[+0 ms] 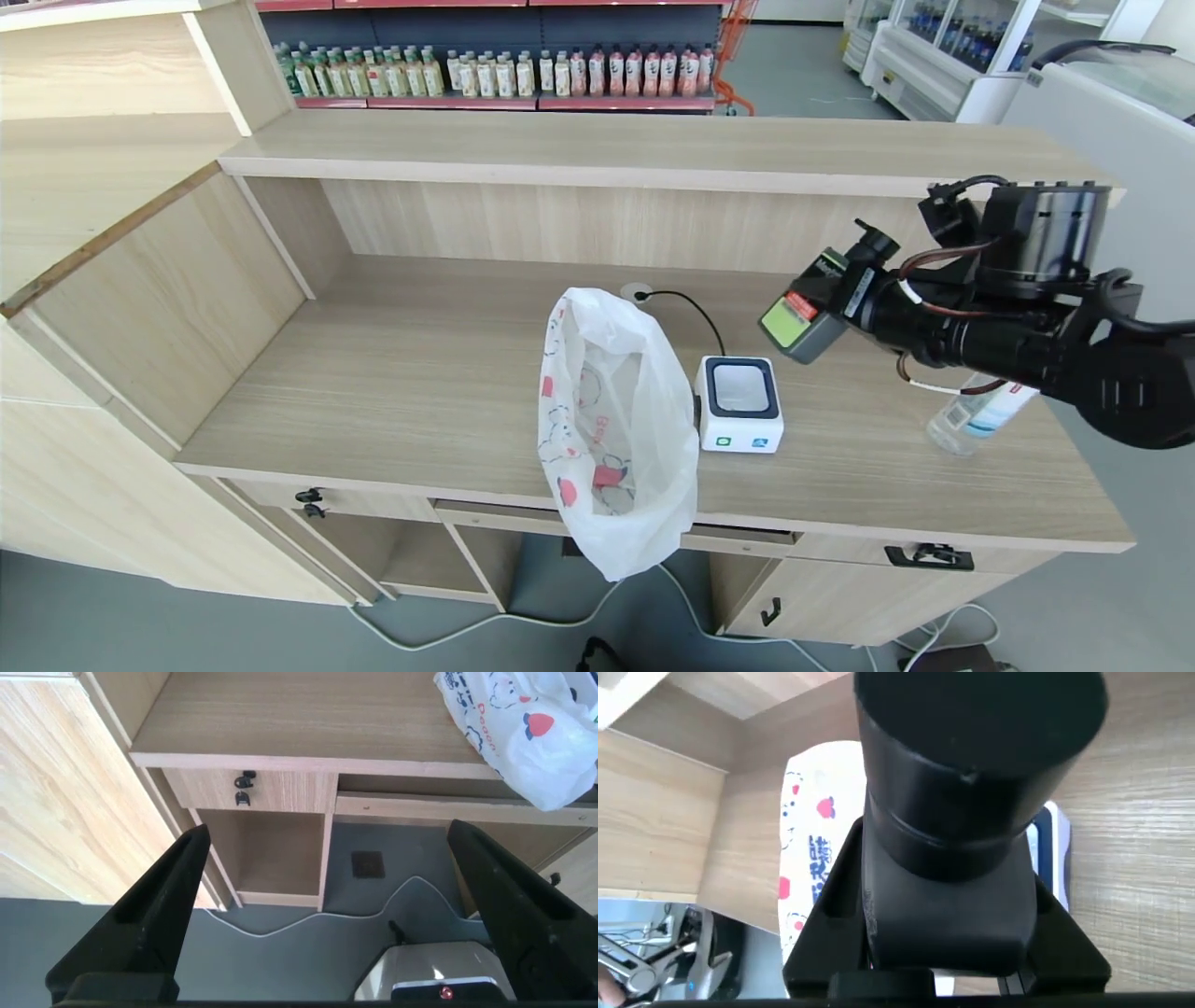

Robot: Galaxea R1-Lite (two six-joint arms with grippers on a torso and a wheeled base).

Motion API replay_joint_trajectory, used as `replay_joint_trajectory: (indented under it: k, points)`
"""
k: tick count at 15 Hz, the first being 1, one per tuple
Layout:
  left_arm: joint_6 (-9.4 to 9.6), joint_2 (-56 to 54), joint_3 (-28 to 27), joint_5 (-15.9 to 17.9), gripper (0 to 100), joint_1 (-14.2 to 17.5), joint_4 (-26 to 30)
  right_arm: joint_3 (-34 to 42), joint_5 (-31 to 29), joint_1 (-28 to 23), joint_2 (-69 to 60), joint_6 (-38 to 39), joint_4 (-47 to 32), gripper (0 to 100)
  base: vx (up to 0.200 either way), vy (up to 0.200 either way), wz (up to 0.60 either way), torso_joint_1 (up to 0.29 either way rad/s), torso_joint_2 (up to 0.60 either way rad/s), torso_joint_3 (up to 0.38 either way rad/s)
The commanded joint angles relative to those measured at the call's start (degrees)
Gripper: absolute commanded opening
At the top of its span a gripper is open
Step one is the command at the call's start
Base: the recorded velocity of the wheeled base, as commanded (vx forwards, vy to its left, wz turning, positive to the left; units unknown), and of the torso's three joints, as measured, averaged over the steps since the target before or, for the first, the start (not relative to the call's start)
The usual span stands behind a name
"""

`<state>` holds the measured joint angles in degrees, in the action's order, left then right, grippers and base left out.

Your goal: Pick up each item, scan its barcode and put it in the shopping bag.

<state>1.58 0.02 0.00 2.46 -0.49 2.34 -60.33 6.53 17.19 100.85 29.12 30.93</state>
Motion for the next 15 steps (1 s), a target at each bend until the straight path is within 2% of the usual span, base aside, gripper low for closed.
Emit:
replay_joint_trajectory:
  k: [1, 7, 9, 12, 15]
  points:
    - [0.00, -0.02, 0.00, 0.00, 100, -0.04, 0.03, -0.66, -0.12, 0.04, 4.09, 0.06, 0.19, 0, 0.000, 0.000, 0.00, 0.000, 0.00, 0.000]
    - [0.00, -0.02, 0.00, 0.00, 100, -0.04, 0.03, 0.21, 0.94, -0.31, 10.15, -0.03, 5.46, 0, 0.000, 0.000, 0.00, 0.000, 0.00, 0.000]
    - [0.00, -0.02, 0.00, 0.00, 100, -0.04, 0.03, 0.04, 3.13, -0.05, 10.86, -0.21, 5.99, 0, 0.000, 0.000, 0.00, 0.000, 0.00, 0.000]
    - [0.00, -0.02, 0.00, 0.00, 100, -0.04, 0.03, -0.31, 3.40, 0.13, 13.49, -3.64, 8.45, 0, 0.000, 0.000, 0.00, 0.000, 0.00, 0.000]
    - [0.00, -0.02, 0.00, 0.00, 100, -0.04, -0.06, -0.40, 4.19, 0.57, 14.72, -3.90, 9.68, 0, 0.000, 0.000, 0.00, 0.000, 0.00, 0.000]
